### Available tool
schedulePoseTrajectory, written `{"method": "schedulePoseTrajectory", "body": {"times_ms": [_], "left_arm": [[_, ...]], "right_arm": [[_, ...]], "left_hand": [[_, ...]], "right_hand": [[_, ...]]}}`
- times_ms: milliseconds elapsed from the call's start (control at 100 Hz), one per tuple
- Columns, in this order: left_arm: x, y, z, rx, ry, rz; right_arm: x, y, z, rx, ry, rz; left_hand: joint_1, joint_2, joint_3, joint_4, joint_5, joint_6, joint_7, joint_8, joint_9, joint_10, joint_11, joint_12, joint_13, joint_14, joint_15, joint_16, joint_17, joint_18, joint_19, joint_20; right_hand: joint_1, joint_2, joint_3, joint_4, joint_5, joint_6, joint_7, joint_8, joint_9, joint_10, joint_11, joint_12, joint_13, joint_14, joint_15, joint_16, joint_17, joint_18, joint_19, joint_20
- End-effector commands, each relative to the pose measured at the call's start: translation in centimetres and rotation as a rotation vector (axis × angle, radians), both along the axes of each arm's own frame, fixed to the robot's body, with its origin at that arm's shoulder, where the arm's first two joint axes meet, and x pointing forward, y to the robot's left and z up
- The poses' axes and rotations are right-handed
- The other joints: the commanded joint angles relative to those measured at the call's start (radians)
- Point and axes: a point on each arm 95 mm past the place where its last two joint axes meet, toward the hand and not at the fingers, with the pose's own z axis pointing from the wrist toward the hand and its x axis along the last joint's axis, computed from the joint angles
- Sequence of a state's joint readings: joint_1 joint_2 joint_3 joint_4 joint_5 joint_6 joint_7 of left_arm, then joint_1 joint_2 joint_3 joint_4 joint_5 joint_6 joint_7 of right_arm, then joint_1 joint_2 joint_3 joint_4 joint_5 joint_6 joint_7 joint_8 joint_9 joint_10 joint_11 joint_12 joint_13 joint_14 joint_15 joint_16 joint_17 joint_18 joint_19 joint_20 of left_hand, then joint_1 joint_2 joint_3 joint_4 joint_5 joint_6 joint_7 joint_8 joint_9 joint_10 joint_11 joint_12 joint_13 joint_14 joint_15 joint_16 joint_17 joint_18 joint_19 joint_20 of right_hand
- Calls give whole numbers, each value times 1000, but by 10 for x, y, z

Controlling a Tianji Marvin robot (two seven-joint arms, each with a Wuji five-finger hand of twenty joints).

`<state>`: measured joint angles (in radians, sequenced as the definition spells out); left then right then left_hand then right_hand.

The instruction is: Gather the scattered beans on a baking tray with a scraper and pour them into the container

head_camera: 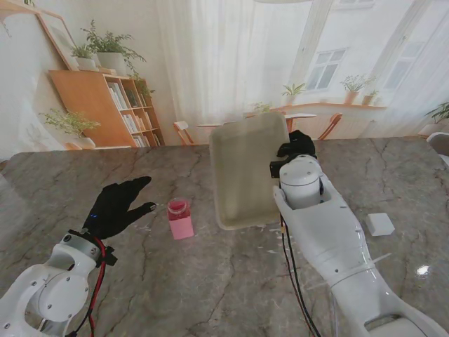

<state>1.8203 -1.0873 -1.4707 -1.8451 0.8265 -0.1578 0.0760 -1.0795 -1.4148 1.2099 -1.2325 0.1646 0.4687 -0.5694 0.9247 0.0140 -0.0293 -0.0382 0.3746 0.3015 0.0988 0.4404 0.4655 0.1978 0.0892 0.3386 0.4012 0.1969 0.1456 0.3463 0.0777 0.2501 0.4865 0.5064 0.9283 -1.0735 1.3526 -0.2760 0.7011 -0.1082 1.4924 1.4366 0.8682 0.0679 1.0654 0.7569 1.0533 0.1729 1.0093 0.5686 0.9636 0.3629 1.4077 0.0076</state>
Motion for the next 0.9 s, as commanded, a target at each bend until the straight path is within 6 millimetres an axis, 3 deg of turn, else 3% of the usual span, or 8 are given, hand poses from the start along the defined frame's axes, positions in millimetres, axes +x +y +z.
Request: {"method": "schedulePoseTrajectory", "body": {"times_ms": [0, 350, 650, 890], "left_arm": [[1, -2, -6, -18, 15, 8], [7, -8, -22, -64, 48, 20], [7, -11, -34, -84, 72, 33], [6, -10, -36, -91, 75, 43]], "right_arm": [[-8, -4, -27, 20, 76, -2], [-35, -9, -76, 106, 238, 5], [-48, -8, -99, 131, 315, 25], [-54, -6, -110, 146, 359, 43]], "left_hand": [[19, 47, -12, 2, -8, 0, -4, -5, 4, -14, -5, 6, -4, 5, 2, 0, -16, 21, -20, 25], [21, 47, -12, 3, -7, 0, -4, -6, 6, -16, -5, 7, 0, 7, 4, 1, -15, 23, -21, 27], [18, 45, -13, 2, -5, 1, -4, -6, 6, -15, -5, 7, 3, 7, 4, 2, -14, 22, -22, 29], [19, 44, -12, 2, -4, 0, -4, -7, 8, -14, -5, 7, 5, 10, 5, 3, -15, 24, -25, 30]], "right_hand": [[148, 44, 146, 55, 7, -29, 32, 28, 55, -170, 88, 50, 42, -82, 79, 53, 87, -112, 172, 94], [149, 27, 161, 47, 10, -19, 34, 24, 61, -163, 82, 57, 49, -73, 87, 64, 97, -115, 191, 112], [151, 20, 165, 40, 4, -14, 32, 21, 57, -149, 78, 60, 44, -58, 89, 63, 99, -112, 195, 113], [141, 46, 132, 44, -40, -3, 7, -4, 40, -104, 36, 22, 26, -21, 42, 17, 98, -120, 179, 99]]}}
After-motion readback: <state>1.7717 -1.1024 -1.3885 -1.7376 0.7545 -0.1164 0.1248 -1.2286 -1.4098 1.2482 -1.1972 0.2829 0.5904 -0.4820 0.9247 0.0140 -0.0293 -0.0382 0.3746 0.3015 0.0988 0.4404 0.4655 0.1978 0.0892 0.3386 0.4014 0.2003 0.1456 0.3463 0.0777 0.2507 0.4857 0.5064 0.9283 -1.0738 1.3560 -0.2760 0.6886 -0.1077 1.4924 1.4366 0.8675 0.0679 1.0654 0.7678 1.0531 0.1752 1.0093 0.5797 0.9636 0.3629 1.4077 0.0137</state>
